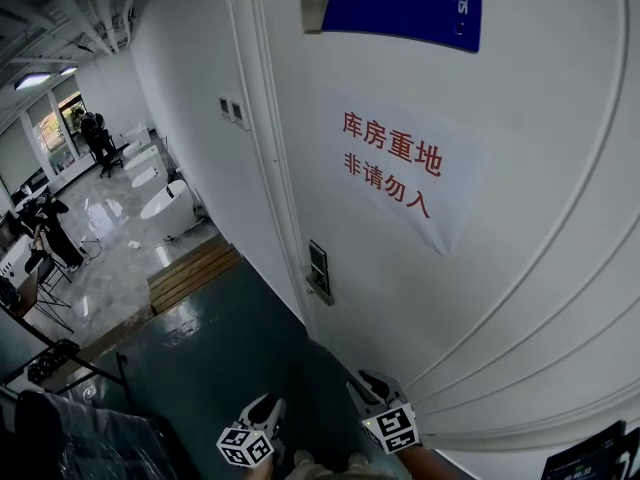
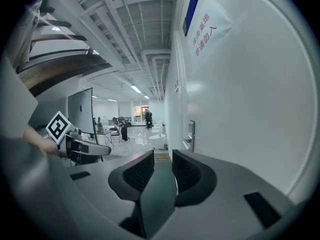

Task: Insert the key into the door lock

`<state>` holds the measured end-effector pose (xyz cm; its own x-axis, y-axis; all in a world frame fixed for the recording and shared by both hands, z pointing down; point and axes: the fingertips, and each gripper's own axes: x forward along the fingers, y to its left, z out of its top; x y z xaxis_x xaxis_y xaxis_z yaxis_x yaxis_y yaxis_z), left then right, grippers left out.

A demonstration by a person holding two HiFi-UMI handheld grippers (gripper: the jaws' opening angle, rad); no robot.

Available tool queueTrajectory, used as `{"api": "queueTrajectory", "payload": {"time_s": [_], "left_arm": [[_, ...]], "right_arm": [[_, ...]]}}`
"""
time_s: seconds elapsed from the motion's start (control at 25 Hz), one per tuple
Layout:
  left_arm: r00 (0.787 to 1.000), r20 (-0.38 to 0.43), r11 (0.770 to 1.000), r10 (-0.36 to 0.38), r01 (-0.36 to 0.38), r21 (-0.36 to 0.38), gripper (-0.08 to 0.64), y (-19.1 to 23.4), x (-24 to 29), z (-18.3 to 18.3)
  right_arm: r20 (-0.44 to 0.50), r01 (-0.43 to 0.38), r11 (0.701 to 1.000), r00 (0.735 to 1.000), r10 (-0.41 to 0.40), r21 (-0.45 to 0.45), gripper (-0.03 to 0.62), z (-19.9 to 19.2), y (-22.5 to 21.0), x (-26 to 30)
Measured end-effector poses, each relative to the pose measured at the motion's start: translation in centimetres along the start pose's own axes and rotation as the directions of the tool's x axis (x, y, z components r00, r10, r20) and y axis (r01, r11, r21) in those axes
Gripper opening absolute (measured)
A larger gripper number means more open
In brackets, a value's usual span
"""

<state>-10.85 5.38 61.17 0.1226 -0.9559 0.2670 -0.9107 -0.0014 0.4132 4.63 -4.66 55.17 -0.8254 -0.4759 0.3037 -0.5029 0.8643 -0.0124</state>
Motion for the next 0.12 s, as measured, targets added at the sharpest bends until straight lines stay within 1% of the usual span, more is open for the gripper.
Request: {"api": "queueTrajectory", "payload": {"time_s": [0.12], "left_arm": [[1.0,-0.006,1.0,0.001,-0.002,-0.006,0.115,-1.12,0.64,-0.86]], "right_arm": [[0.003,-0.004,1.0,1.0,0.004,-0.005,0.109,-0.64,-0.89,-0.76]]}}
